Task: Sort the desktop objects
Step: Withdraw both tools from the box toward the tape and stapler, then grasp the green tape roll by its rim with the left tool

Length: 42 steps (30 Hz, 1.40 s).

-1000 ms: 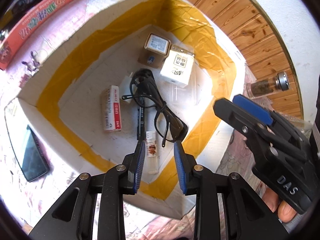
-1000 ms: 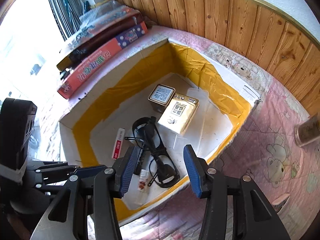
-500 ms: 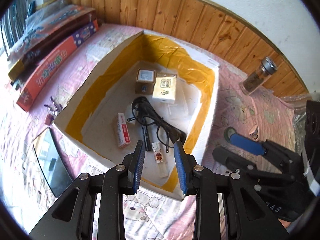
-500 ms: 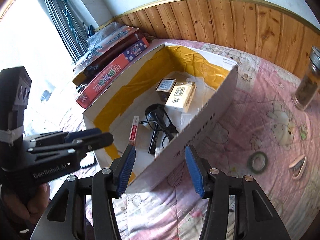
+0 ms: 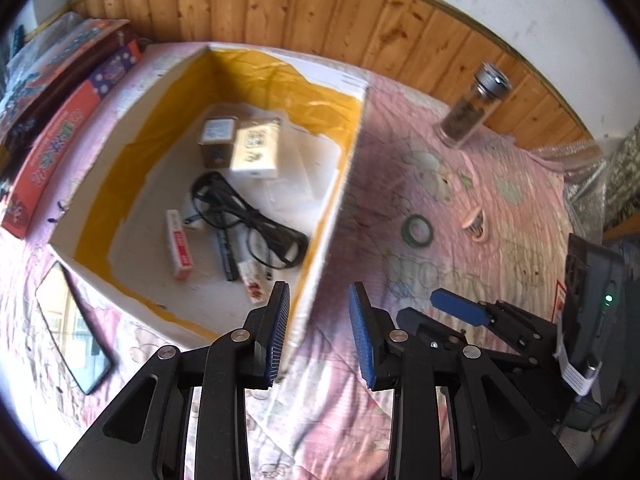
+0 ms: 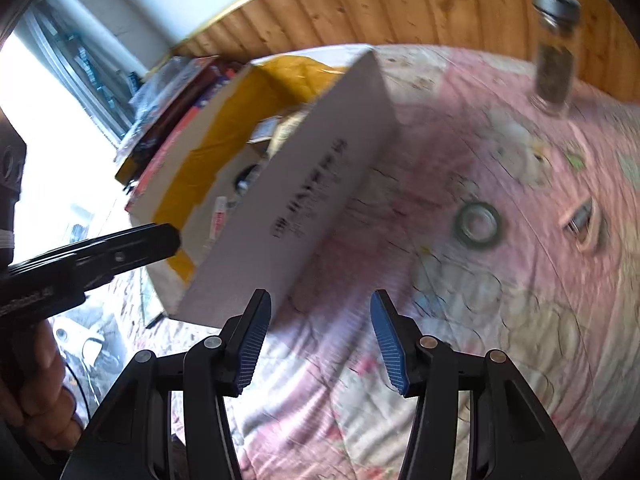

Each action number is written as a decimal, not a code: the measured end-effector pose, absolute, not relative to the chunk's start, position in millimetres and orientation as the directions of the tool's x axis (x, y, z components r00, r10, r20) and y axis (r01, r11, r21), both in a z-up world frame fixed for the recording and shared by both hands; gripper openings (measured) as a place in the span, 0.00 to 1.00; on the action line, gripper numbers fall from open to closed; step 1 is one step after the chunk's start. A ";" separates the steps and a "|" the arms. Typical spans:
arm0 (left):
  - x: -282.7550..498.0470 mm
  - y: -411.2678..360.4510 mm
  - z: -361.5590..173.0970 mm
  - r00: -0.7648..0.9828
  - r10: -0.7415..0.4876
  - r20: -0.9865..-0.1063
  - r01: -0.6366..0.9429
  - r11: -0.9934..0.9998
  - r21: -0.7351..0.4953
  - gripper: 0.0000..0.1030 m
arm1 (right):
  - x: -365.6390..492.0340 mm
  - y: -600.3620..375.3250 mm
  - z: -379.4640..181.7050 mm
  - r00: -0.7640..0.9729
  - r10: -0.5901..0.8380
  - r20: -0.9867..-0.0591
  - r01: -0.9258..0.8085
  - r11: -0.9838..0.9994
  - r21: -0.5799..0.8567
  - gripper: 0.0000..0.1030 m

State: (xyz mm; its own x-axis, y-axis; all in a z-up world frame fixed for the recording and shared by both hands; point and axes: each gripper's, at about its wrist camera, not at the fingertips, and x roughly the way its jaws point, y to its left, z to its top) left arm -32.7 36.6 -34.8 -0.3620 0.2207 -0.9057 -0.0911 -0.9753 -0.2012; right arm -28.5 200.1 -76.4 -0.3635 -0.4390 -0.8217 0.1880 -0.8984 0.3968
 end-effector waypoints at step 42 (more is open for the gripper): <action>-156.5 201.4 -172.3 -0.037 0.275 -0.961 -0.235 -0.937 -0.259 0.44 | -135.1 338.2 -130.5 -0.450 -0.096 -0.888 -0.023 -0.993 0.119 0.37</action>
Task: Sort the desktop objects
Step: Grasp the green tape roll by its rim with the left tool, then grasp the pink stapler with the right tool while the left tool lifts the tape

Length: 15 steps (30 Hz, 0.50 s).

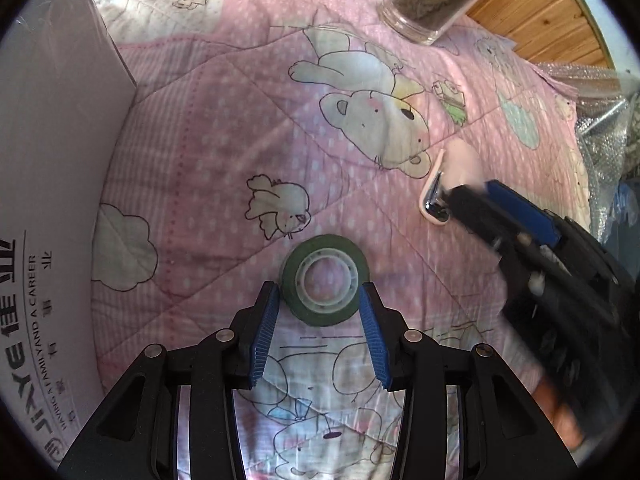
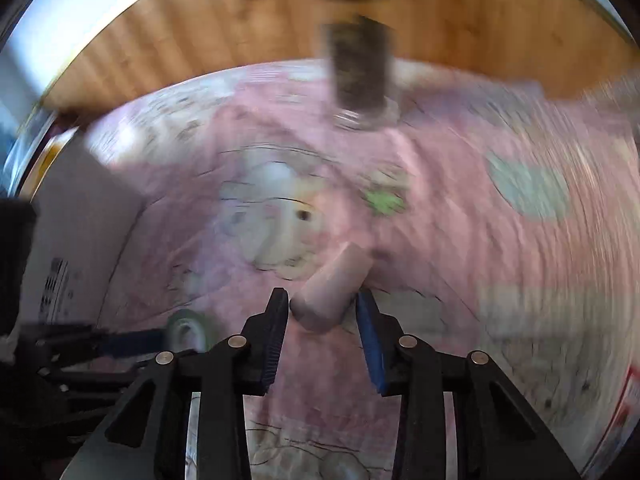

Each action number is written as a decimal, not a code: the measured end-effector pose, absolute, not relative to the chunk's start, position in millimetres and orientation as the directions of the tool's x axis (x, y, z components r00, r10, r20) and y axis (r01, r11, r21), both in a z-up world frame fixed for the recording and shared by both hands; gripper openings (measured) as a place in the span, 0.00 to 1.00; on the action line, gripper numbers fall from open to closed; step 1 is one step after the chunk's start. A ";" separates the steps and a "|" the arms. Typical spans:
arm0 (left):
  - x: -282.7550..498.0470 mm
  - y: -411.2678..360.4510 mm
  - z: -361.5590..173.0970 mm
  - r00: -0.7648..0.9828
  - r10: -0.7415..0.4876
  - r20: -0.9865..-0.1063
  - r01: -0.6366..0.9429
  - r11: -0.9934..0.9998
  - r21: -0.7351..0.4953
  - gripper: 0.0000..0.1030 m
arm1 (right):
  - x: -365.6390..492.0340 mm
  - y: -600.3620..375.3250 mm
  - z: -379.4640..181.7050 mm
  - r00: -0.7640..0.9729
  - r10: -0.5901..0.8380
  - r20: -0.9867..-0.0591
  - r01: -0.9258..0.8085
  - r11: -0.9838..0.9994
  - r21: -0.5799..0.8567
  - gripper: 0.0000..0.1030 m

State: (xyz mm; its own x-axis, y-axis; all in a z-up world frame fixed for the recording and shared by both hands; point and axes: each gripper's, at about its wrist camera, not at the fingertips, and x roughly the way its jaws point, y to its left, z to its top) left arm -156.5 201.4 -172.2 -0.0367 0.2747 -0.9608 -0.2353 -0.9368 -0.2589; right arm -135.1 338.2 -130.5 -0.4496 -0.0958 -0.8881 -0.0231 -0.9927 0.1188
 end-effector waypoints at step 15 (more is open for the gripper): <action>-161.7 221.1 -174.7 -0.062 0.263 -0.963 -0.259 -0.936 -0.239 0.61 | -145.8 360.3 -161.9 -0.432 -0.183 -0.883 -0.146 -0.952 0.268 0.30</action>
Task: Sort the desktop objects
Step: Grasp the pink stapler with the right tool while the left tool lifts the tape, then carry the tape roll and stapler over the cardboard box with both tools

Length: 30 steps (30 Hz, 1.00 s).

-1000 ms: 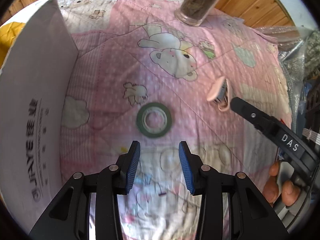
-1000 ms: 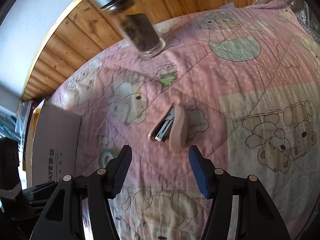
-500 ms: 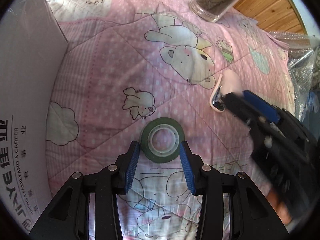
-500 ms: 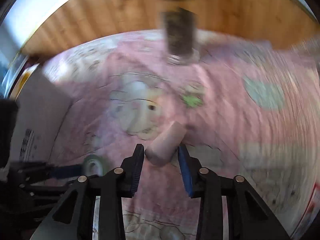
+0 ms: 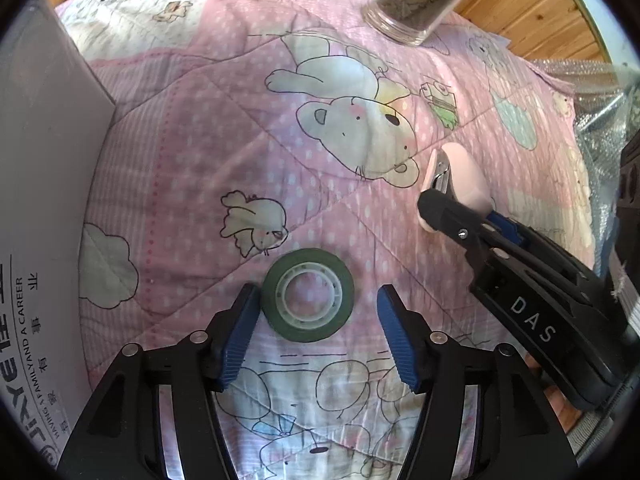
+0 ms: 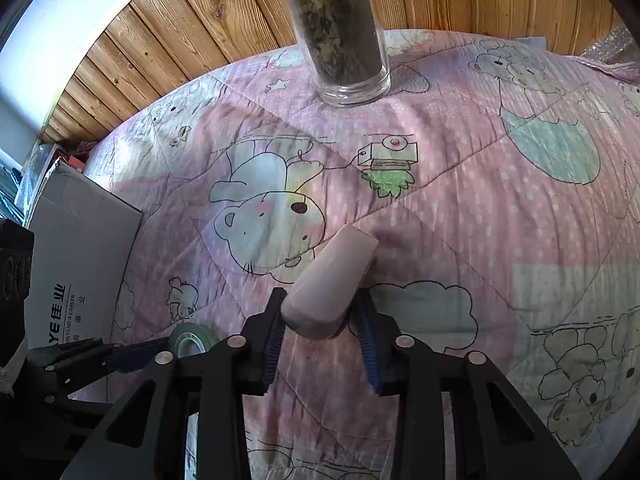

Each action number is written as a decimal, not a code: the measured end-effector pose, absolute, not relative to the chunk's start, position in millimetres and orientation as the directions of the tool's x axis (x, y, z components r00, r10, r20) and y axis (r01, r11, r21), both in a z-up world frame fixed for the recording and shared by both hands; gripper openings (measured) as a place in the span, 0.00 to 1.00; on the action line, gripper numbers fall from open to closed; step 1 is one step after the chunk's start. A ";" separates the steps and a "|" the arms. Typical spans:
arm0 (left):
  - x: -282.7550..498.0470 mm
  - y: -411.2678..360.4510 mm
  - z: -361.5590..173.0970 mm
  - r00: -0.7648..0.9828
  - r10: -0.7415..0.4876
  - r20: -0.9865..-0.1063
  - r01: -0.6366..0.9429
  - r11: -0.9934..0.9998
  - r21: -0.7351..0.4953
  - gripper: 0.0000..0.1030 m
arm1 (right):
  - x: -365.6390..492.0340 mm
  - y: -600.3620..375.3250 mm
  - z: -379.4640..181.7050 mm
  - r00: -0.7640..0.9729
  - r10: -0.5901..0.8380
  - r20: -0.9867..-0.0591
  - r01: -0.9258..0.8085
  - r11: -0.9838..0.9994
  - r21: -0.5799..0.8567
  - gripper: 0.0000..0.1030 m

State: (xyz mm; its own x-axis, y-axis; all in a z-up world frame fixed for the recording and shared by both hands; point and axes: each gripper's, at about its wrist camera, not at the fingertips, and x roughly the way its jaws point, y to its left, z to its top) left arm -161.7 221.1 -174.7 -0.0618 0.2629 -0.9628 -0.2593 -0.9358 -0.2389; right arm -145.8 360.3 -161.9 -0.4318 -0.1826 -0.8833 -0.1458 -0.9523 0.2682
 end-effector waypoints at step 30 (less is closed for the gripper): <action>-146.7 240.9 -171.3 -0.185 0.144 -0.972 -0.393 -0.918 -0.061 0.47 | -124.5 373.8 -158.8 -0.434 -0.155 -0.887 -0.214 -0.939 0.268 0.27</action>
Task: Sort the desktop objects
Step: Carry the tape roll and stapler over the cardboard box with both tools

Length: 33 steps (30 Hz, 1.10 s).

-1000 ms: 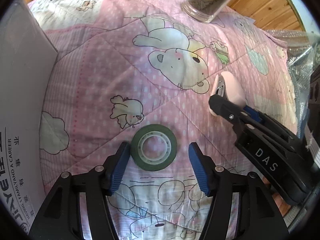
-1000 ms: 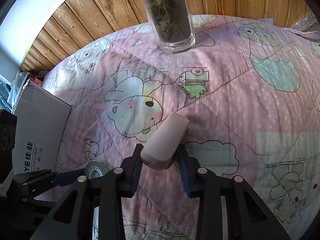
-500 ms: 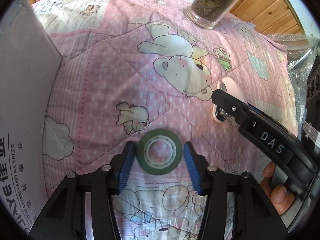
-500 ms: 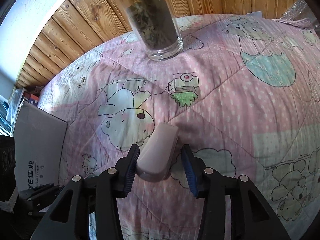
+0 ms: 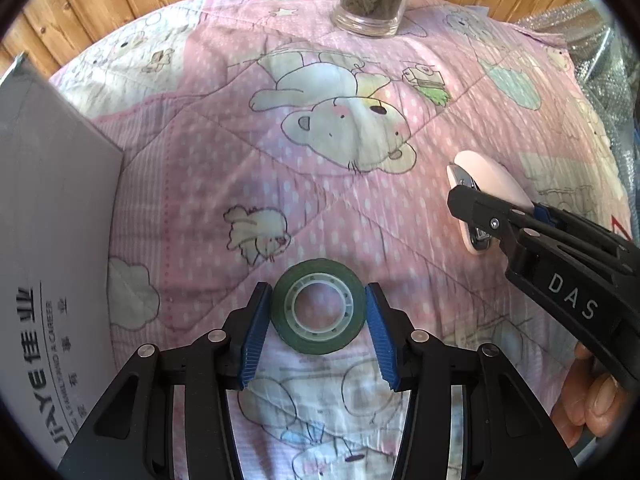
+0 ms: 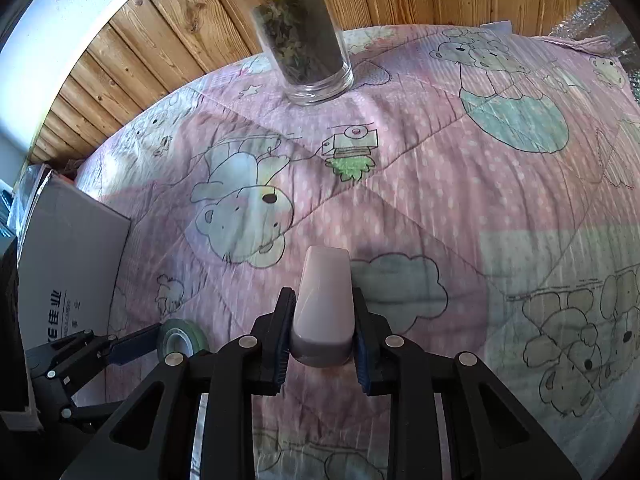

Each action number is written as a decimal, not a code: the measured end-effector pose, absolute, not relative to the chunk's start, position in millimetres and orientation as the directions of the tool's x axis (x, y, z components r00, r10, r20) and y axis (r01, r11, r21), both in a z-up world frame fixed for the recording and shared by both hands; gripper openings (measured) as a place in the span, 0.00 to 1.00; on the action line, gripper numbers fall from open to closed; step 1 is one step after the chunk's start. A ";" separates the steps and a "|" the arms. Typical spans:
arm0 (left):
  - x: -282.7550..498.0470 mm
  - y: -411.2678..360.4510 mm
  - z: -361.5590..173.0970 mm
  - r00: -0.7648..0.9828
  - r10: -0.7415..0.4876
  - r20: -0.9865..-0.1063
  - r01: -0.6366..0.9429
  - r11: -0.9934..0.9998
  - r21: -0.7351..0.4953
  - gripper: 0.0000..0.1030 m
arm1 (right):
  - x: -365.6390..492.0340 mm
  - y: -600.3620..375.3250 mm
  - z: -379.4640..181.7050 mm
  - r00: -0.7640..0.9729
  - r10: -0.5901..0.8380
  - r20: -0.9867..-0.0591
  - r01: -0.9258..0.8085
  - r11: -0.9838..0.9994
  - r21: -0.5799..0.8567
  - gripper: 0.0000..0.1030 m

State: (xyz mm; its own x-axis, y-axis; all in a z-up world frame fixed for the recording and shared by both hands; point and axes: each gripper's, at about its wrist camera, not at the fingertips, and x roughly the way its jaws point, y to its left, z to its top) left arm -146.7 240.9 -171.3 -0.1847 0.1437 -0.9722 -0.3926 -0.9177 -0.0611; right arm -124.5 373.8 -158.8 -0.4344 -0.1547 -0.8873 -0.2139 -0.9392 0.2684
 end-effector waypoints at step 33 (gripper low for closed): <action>-87.9 143.3 -92.6 -0.263 0.278 -0.924 -0.228 -0.948 -0.221 0.47 | -59.3 282.0 -85.0 -0.480 -0.207 -0.852 0.004 -0.972 0.234 0.27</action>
